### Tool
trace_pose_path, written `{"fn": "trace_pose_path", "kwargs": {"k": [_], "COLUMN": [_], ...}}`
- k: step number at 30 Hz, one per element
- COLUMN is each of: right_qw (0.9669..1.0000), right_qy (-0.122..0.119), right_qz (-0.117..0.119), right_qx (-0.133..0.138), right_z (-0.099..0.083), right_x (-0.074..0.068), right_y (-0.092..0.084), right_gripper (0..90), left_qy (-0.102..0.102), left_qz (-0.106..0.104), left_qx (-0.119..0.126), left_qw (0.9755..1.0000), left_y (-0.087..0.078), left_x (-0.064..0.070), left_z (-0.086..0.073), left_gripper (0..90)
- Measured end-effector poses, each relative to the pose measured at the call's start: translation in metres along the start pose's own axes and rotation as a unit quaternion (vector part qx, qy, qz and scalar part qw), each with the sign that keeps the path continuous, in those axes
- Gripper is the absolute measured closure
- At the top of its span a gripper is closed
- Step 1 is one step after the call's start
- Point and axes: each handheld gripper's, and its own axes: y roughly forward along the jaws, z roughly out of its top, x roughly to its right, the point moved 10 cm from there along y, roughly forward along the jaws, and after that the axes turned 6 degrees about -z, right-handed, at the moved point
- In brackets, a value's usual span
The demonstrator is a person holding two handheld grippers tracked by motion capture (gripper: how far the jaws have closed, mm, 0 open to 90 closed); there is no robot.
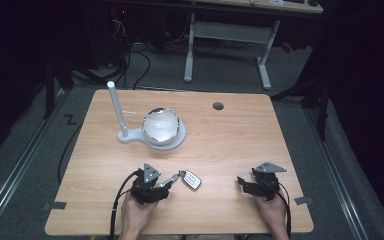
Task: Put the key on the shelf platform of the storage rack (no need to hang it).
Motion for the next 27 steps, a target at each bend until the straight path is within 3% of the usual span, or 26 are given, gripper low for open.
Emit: {"fn": "trace_pose_path", "kwargs": {"k": [11,19,27], "right_qw": [1.0,1.0,1.0], "right_qy": [0.0,-0.001,0.0], "right_qz": [0.0,0.0,0.0], "right_qx": [0.0,0.0,-0.001], "right_z": [0.0,0.0,0.0], "right_x": [0.0,0.0,0.0], "right_y": [0.0,0.0,0.0], "right_gripper": [29.4,29.4,29.4], "left_qy": [0.013,0.025,0.036], "left_qz": [-0.015,-0.024,-0.02], "left_qx": [-0.022,-0.025,-0.038], "left_qw": [0.9996,0.9991,0.9984], "left_y": [0.019,0.027,0.036], "left_x": [0.009,0.011,0.011], "left_z": [0.006,0.011,0.011], "left_gripper": [41.4,47.3,53.4]}}
